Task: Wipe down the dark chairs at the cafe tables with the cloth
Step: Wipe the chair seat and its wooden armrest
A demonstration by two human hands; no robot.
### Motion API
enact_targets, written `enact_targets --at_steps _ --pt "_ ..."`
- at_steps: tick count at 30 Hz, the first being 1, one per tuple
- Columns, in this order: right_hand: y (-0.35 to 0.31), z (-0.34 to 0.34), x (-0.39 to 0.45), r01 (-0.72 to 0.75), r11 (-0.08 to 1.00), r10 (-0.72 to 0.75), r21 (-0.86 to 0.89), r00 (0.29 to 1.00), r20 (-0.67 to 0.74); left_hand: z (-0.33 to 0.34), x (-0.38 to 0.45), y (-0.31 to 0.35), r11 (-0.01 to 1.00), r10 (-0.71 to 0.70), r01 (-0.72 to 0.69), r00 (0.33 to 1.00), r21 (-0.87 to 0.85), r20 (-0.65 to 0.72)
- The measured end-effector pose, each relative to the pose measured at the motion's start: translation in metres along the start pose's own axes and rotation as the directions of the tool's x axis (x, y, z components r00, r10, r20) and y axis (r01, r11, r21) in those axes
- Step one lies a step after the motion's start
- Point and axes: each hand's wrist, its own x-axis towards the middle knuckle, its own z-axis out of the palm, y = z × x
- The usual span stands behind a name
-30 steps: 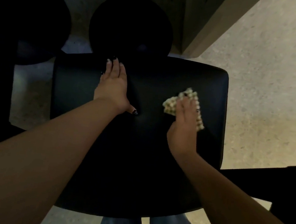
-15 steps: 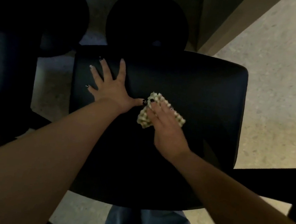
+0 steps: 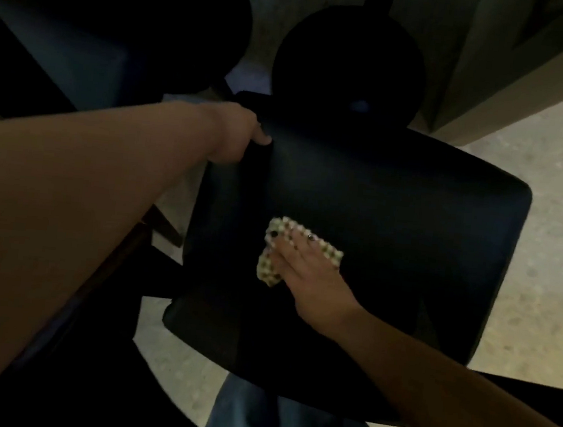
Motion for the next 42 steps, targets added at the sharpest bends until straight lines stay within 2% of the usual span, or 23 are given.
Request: enact_targets --at_steps 1,3,5,7,9,10,12,14,15,19,20,22,25,27,29,30,32,34,35,36,39,40,42 --pt "0.011 -0.007 0.002 0.108 0.994 -0.106 -0.028 0.993 0.057 0.005 -0.005 -0.006 1.0 0.004 -0.003 1.0 -0.021 0.025" --pt "0.039 -0.025 0.017 0.075 0.997 -0.075 -0.022 0.997 0.026 0.019 -0.012 -0.018 0.996 0.015 -0.005 0.994 -0.091 0.107" --pt "0.07 -0.047 0.036 -0.182 0.983 0.183 0.021 0.977 -0.108 0.028 -0.014 -0.021 0.991 0.023 -0.003 0.988 -0.13 0.152" --pt "0.092 -0.061 0.057 -0.458 0.885 0.463 0.08 0.852 -0.244 0.03 -0.008 -0.02 0.984 0.036 -0.015 0.993 -0.178 0.116" --pt "0.084 -0.058 0.075 -0.606 0.787 0.607 0.119 0.723 -0.329 0.027 -0.003 -0.018 0.973 0.032 -0.008 0.994 -0.231 0.1" --pt "0.071 -0.05 0.081 -0.617 0.779 0.614 0.114 0.711 -0.344 0.025 -0.001 -0.018 0.967 0.022 -0.001 0.997 -0.254 0.079" --pt "0.036 -0.024 0.08 -0.51 0.855 0.512 0.093 0.802 -0.308 0.021 0.001 -0.021 0.955 0.025 -0.005 0.998 -0.298 0.064" --pt "-0.003 0.0 0.069 -0.247 0.968 0.249 0.039 0.946 -0.205 0.019 0.0 -0.023 0.94 0.061 -0.043 0.997 -0.338 0.043" --pt "-0.015 0.007 0.063 -0.115 0.993 0.113 -0.004 0.984 -0.139 0.019 -0.001 -0.024 0.931 0.058 -0.045 0.998 -0.363 0.025" --pt "-0.001 -0.008 0.074 0.169 0.976 -0.168 -0.134 0.986 0.024 0.026 0.001 -0.028 0.895 0.054 -0.074 0.997 -0.44 -0.057" --pt "0.009 -0.013 0.082 0.178 0.974 -0.176 -0.143 0.984 0.023 0.027 0.002 -0.029 0.886 0.048 -0.08 0.996 -0.457 -0.081" --pt "0.024 -0.024 0.103 0.002 0.995 -0.007 -0.096 0.999 -0.049 0.029 0.004 -0.029 0.866 0.018 -0.084 0.99 -0.492 -0.138" --pt "0.014 -0.023 0.13 -0.381 0.924 0.379 0.038 0.896 -0.232 0.03 0.006 -0.027 0.833 -0.029 -0.068 0.986 -0.548 -0.166" --pt "-0.018 -0.004 0.13 -0.428 0.897 0.441 0.105 0.862 -0.249 0.032 0.005 -0.025 0.787 -0.072 -0.057 0.98 -0.614 -0.184" --pt "-0.056 0.025 0.11 -0.324 0.942 0.331 0.091 0.94 -0.084 0.034 0.005 -0.026 0.671 -0.112 -0.048 0.98 -0.74 -0.166" --pt "-0.072 0.035 0.097 -0.193 0.98 0.192 0.042 0.981 0.038 0.034 0.004 -0.026 0.595 -0.109 -0.044 0.985 -0.803 -0.134" --pt "-0.082 0.04 0.079 0.053 0.998 -0.057 0.021 0.976 0.21 0.035 0.002 -0.025 0.516 -0.098 -0.024 0.991 -0.856 -0.086" --pt "-0.068 0.023 0.089 0.219 0.976 -0.215 0.001 0.953 0.213 0.033 0.002 -0.023 0.534 -0.101 -0.013 0.992 -0.845 -0.079" --pt "-0.058 0.012 0.101 0.26 0.964 -0.251 -0.046 0.956 0.152 0.032 0.004 -0.022 0.56 -0.122 -0.004 0.989 -0.828 -0.088" --pt "-0.044 0.001 0.118 0.219 0.973 -0.215 -0.078 0.975 0.061 0.031 0.005 -0.02 0.598 -0.145 0.001 0.984 -0.802 -0.106" --pt "-0.01 -0.03 0.157 -0.088 0.996 0.087 -0.001 0.99 -0.113 0.028 0.005 -0.017 0.651 -0.135 0.02 0.987 -0.759 -0.091" --pt "-0.008 -0.032 0.162 -0.166 0.986 0.168 0.023 0.977 -0.129 0.028 0.005 -0.016 0.663 -0.117 0.022 0.99 -0.748 -0.074" --pt "-0.017 -0.025 0.156 -0.163 0.985 0.158 -0.051 0.983 -0.091 0.028 0.004 -0.015 0.694 -0.081 0.033 0.996 -0.719 -0.032"
